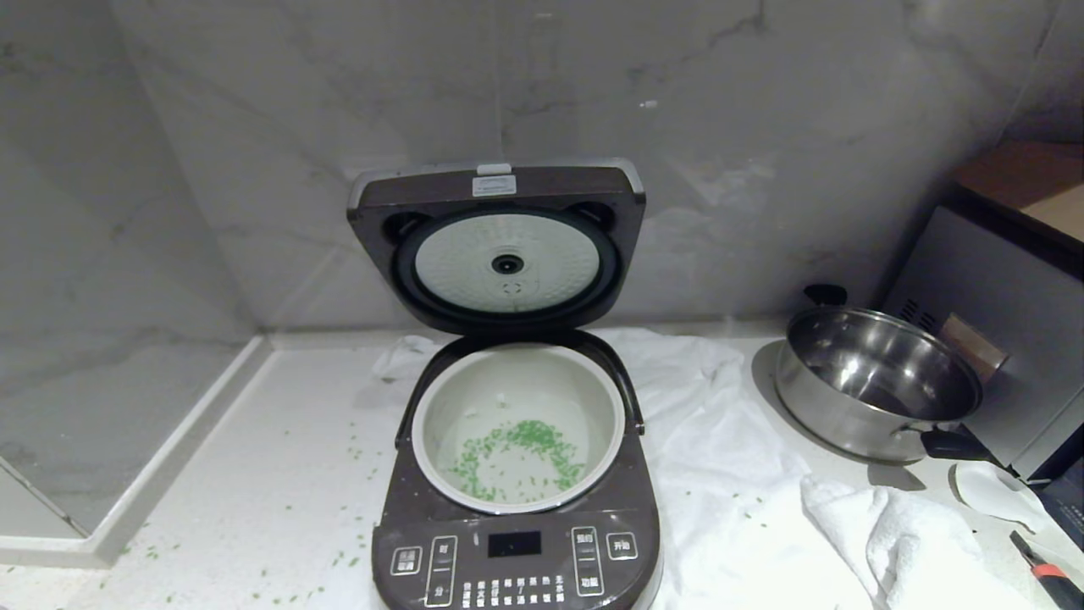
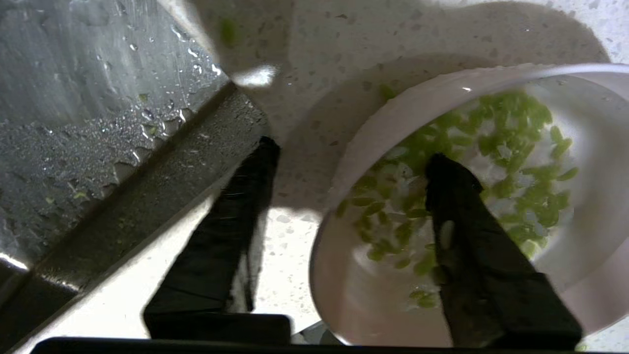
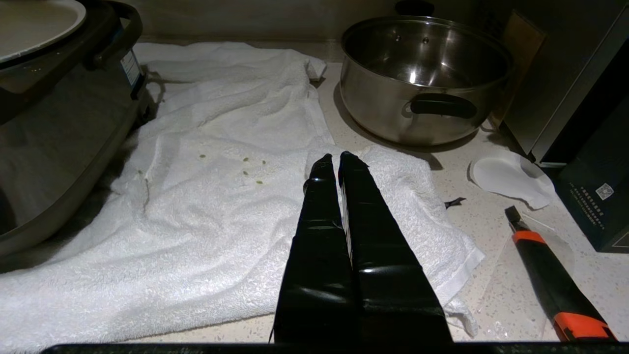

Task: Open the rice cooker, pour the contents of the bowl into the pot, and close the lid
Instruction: Pour the water from the bowl into the rice cooker

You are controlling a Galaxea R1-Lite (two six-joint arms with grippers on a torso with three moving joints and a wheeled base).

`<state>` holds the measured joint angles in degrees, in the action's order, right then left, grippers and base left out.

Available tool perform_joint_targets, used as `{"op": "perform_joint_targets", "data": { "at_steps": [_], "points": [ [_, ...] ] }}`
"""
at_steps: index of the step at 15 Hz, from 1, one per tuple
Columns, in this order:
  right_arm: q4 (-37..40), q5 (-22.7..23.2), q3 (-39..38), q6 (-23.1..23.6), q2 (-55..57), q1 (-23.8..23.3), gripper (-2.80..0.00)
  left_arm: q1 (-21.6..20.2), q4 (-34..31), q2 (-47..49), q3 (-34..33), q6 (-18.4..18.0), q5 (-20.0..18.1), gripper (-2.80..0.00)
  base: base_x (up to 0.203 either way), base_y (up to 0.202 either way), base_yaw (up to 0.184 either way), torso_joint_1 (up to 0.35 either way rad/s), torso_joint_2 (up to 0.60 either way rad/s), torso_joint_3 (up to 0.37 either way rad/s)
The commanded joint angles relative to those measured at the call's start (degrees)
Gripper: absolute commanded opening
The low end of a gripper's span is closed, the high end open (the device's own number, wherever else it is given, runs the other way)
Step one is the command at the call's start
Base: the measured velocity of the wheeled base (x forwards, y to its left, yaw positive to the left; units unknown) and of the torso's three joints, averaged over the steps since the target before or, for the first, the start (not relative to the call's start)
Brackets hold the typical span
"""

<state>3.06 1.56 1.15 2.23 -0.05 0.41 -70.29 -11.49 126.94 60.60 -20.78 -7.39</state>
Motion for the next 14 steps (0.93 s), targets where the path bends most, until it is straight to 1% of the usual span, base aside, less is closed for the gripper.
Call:
{"op": "perform_joint_targets", "data": {
  "at_steps": [1, 5, 11, 14],
  "points": [
    [0.02, 0.02, 0.0, 0.05, -0.04, 0.02, -2.8, -0.02, 0.85, 0.79, -0.66, -0.05, 0.26, -2.8, 0.0, 0.0, 0.0, 0.0, 0.0, 0.0],
    [0.02, 0.02, 0.0, 0.05, 0.05, 0.02, -2.8, -0.02, 6.34, 0.35, -3.56, -0.05, 1.3, -2.8, 0.0, 0.0, 0.0, 0.0, 0.0, 0.0],
    [0.02, 0.02, 0.0, 0.05, -0.04, 0.02, -2.8, 0.57, 6.46, -0.91, -4.85, -0.11, 1.32, -2.8, 0.0, 0.0, 0.0, 0.0, 0.0, 0.0],
    [0.02, 0.02, 0.0, 0.05, -0.04, 0.02, -2.8, 2.67, 6.22, -3.39, -7.21, -0.32, 1.21, -2.8, 0.0, 0.0, 0.0, 0.0, 0.0, 0.0]
  ]
}}
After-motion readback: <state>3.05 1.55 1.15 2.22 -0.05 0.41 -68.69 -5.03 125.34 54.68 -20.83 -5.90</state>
